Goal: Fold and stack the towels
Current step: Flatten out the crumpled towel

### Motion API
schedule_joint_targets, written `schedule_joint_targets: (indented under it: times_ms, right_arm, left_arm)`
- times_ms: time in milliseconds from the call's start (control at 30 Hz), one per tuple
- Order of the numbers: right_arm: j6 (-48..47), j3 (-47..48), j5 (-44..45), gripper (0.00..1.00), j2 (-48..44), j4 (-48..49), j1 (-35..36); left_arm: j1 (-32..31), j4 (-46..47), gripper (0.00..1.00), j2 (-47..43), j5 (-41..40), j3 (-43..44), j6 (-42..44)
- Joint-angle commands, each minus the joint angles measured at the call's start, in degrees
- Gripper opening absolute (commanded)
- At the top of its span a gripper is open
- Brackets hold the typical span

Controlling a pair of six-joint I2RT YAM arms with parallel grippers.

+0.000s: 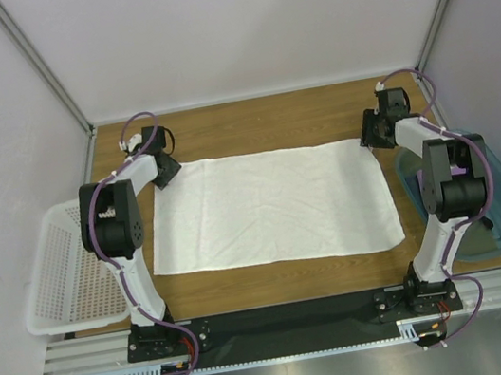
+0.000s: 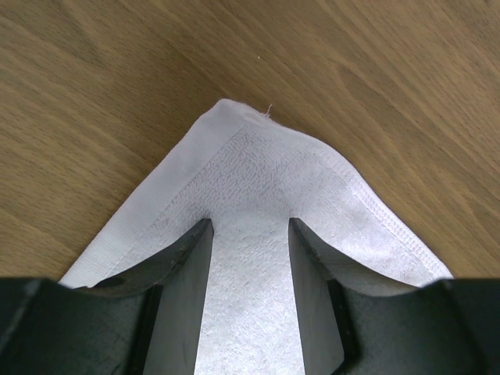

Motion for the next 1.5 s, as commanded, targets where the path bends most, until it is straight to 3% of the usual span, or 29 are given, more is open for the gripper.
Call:
schedule_joint_targets:
  times_ms: [0,233,433,533,567,867,1033,1200,1267,1333,1467]
  right_arm:
    - [-1.8,-0.2,-1.2,0.50,-2.7,2.4,0.2]
    - [-2.5,0.6,0.9,0.46,0.0,1.4,0.2]
    - [-2.0,1.7,1.6,0.22,1.4,1.6,0.2]
    - [-1.9,1.8,1.6,0.02,1.7,2.1,0.2]
    - [-1.8,2.0,1.6,0.00,1.8,1.9,0.2]
    - [-0.9,0.3,15.2,0.00,-5.1,1.5,0.4]
    - [-3.2,0.0,15.1,0.00,-4.5,2.4,0.7]
    - [-4.7,4.6,14.4,0.00,1.9,-0.6,0.8]
    - [-5.1,5.7,14.5,0.06,3.2,-1.3,0.9]
    - [-5.1,7.7,14.7,0.25,4.3,-2.9,1.0]
    - [-4.8,9.6,13.6,0.46,2.9,-4.2,1.2]
  left_arm:
    - [0.8,-0.3,0.50,0.2,-1.6,2.1,0.4]
    - [0.8,-0.5,0.50,0.5,-1.6,2.6,0.4]
    - [0.8,-0.5,0.50,0.3,-2.0,2.5,0.4]
    - [0.8,-0.5,0.50,0.5,-2.0,2.5,0.3]
    - [0.9,-0.5,0.50,0.7,-2.0,2.7,0.4]
    - [0.8,-1.0,0.50,1.4,-2.4,3.5,-0.4]
    - [0.8,-1.1,0.50,1.8,-2.3,4.1,-0.4]
    - [0.8,-0.6,0.50,1.9,-1.8,4.1,0.4]
    - [0.8,-0.5,0.50,2.2,-1.6,4.4,0.8]
    - [0.7,-0.5,0.50,2.3,-1.5,4.8,1.5]
    - [0.7,0.2,0.50,2.0,-1.6,5.0,3.1]
